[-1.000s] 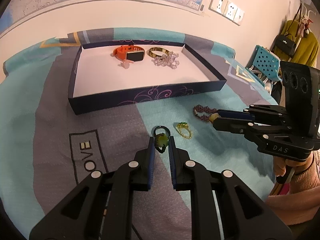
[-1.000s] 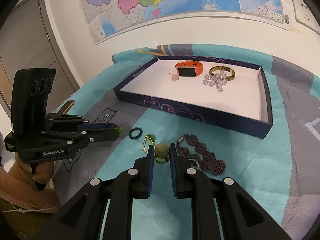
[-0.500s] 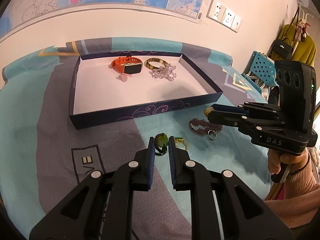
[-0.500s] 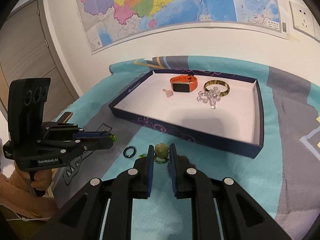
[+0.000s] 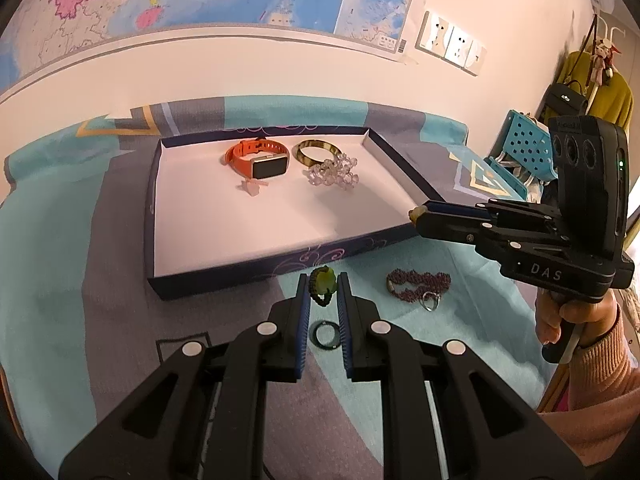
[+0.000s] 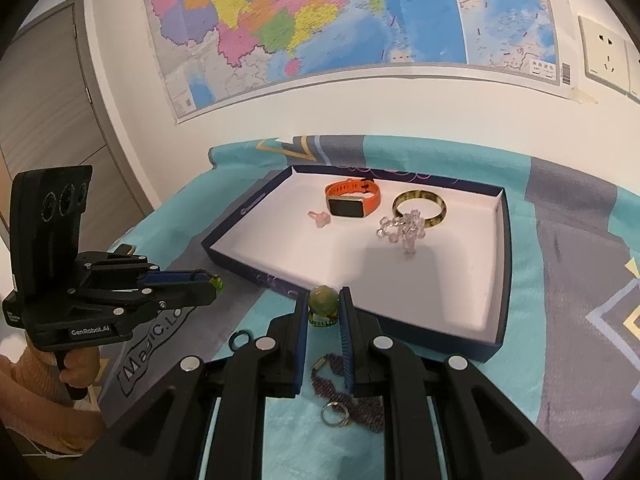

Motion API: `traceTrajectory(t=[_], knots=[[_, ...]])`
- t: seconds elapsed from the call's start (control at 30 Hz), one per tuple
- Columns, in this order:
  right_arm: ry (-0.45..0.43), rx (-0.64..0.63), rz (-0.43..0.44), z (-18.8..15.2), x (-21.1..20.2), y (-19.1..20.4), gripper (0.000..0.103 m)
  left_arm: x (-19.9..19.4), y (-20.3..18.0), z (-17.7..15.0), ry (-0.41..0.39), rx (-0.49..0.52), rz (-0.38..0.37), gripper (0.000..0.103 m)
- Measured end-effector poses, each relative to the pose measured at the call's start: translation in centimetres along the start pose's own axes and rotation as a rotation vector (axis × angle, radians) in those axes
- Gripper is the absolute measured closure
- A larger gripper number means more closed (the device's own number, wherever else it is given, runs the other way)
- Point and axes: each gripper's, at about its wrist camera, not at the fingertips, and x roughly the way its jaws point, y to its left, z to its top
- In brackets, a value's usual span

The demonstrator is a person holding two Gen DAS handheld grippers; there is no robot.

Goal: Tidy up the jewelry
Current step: 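Grasp the green-stone ring with the left tool while the right tool lifts the pendant, then carry the green-stone ring and green pendant over the box tray with both tools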

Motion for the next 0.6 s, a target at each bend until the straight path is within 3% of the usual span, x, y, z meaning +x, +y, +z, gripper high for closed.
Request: traceTrajectory(t=[0.6], knots=[[-0.012,0.006,-0.011,2.3,1.3,-1.3,0.089,0.9,0.3,2.5,-0.026,0.012,0.014,0.089]])
